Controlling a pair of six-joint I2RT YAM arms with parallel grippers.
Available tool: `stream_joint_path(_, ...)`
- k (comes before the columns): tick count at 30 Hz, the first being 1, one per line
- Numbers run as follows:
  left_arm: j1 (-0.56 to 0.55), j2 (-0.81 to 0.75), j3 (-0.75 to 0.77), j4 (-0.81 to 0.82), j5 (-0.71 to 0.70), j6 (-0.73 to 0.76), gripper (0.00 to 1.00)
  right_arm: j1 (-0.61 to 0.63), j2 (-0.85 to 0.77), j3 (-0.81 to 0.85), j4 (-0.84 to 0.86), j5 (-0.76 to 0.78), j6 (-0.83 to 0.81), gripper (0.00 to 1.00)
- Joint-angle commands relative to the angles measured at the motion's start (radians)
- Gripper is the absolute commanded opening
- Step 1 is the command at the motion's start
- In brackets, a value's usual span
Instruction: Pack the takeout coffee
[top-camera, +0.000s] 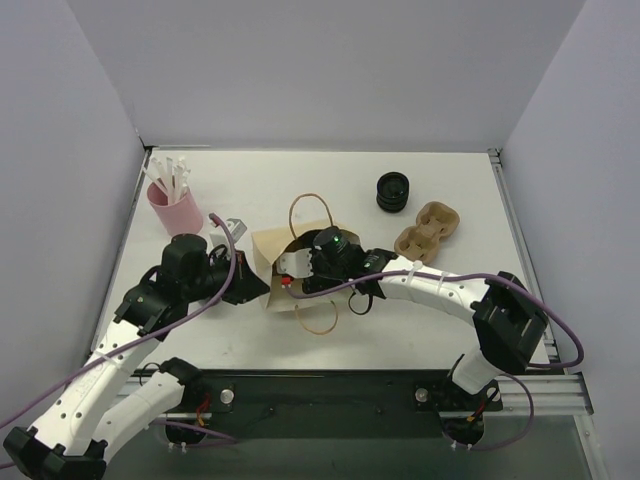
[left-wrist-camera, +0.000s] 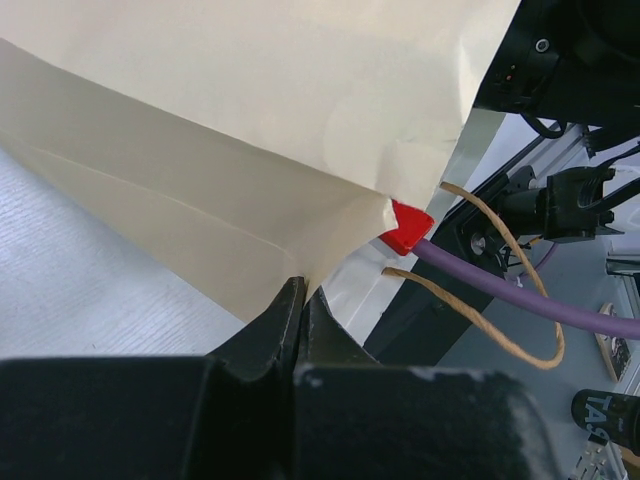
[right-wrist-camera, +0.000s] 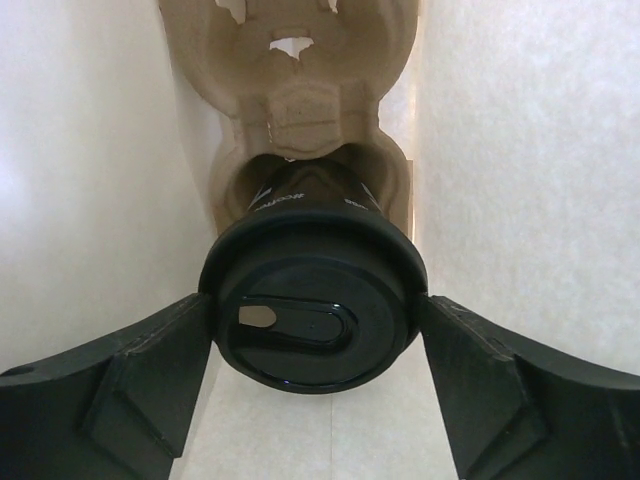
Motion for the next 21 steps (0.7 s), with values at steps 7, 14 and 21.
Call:
stream_joint_path(7,-0.002,0.023,0.065,0.032,0.024,-0.018,0.00,-0.023,-0.005,0.030,0.009,-0.006,0.020,0.95)
stream_joint_path(14,0.001,0.046,0.091,0.026,0.020,-0.018,0.00,-0.026,-0.019,0.049,-0.013,-0.016,0.014,1.00)
stream_joint_path(21,0.001,0.063,0.122,0.015,0.012,-0.013,0.00,-0.031,-0.046,0.061,-0.048,-0.036,0.002,1.00)
